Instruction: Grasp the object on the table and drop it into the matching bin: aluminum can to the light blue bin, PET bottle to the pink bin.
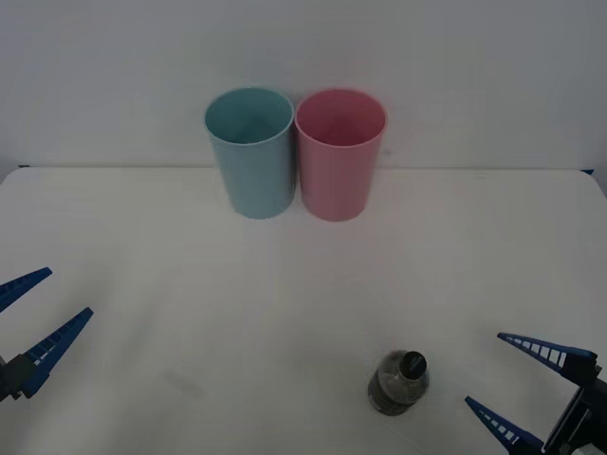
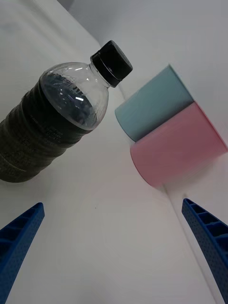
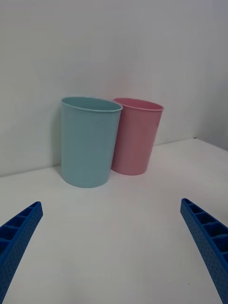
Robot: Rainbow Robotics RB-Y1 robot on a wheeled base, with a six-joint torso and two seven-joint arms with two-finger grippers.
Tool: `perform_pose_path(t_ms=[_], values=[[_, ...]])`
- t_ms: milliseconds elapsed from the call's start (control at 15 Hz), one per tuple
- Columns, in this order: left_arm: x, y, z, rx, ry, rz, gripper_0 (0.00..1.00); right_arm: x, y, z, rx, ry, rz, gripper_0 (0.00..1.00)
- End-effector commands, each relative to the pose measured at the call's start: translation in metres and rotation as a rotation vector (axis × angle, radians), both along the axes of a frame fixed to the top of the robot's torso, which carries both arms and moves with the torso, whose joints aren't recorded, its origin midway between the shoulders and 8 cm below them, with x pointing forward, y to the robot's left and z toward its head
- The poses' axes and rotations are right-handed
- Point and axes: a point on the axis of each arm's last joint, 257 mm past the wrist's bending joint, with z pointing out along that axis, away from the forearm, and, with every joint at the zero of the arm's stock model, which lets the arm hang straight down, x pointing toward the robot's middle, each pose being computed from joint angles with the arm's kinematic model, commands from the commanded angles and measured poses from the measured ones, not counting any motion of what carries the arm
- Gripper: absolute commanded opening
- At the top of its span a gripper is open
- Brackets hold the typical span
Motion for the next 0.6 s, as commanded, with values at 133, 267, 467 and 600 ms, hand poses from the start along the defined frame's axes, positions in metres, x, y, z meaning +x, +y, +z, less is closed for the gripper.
perform_pose_path(t_ms=[133, 267, 467, 600], values=[[0.0000, 0.0000, 0.0000, 0.000, 0.000, 0.000, 1.00, 0.0053, -0.0020, 0.0012, 0.003, 0.001, -0.013, 1.00], [0.0000, 0.0000, 0.0000, 0.000, 0.000, 0.000, 1.00, 0.0059, -0.0015, 0.0021, 0.005, 0.000, -0.012, 1.00], [0.0000, 0.0000, 0.0000, 0.000, 0.000, 0.000, 1.00, 0.0060, -0.0016, 0.0025, 0.019, 0.013, -0.015, 1.00], [0.0000, 0.0000, 0.0000, 0.000, 0.000, 0.000, 1.00, 0.0074, -0.0026, 0.0042, 0.044, 0.038, -0.017, 1.00]])
